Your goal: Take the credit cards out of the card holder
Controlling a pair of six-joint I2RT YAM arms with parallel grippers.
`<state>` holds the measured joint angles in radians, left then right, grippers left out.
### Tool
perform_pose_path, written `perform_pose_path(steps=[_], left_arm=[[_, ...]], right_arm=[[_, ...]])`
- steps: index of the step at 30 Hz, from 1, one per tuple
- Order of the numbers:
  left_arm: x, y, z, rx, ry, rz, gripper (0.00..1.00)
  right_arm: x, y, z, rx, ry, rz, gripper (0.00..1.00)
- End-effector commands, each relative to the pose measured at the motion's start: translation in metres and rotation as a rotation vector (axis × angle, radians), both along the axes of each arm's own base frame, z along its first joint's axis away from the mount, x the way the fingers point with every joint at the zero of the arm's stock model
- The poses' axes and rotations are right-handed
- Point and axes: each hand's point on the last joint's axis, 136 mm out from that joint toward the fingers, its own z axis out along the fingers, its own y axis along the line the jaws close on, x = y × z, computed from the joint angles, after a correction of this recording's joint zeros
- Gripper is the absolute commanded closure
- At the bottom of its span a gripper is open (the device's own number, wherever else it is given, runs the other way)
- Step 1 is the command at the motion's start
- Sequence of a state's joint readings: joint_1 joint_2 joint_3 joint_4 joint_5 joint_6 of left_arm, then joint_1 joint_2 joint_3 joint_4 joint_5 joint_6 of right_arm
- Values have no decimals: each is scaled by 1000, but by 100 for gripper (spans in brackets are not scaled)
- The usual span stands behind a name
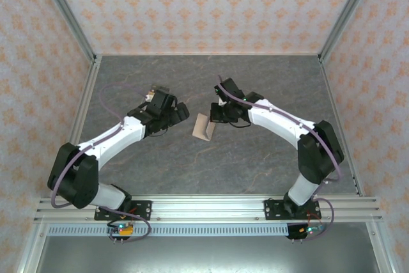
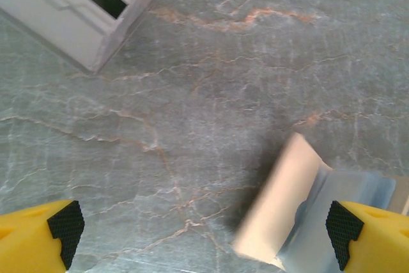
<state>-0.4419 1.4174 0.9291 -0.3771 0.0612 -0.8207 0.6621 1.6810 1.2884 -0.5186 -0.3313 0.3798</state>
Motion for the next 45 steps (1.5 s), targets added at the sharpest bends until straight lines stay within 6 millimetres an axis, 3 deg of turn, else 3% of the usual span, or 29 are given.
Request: perform_pose_path(steps=[1, 9, 17, 21, 25, 30, 35, 41, 45], left_arm=[[2, 6, 0, -16, -27, 50, 0], [9, -25, -6, -122, -18, -60, 6], [17, -72, -6, -189, -15, -223, 23], [18, -101, -9, -203, -2, -303, 35], [22, -131, -14, -217, 15, -366, 48], [24, -166, -26, -246, 60, -441, 62], [23, -194, -43, -242, 113, -502, 73], [20, -207, -61, -214, 168, -526, 87], [21, -202, -74, -179, 194, -509, 92]], right_arm=[[2, 8, -2, -2, 6, 34, 94], [5, -24, -11, -109, -22, -24, 95], [1, -81, -37, -171, 23, -141, 95], [1, -99, -46, -178, 44, -180, 95], [3, -106, -56, -184, 66, -203, 93], [-6, -115, -68, -214, 118, -244, 84], [-4, -118, -51, -196, 79, -271, 75], [-4, -112, -25, -129, 42, -276, 72], [-7, -105, -22, -72, 51, -270, 74]])
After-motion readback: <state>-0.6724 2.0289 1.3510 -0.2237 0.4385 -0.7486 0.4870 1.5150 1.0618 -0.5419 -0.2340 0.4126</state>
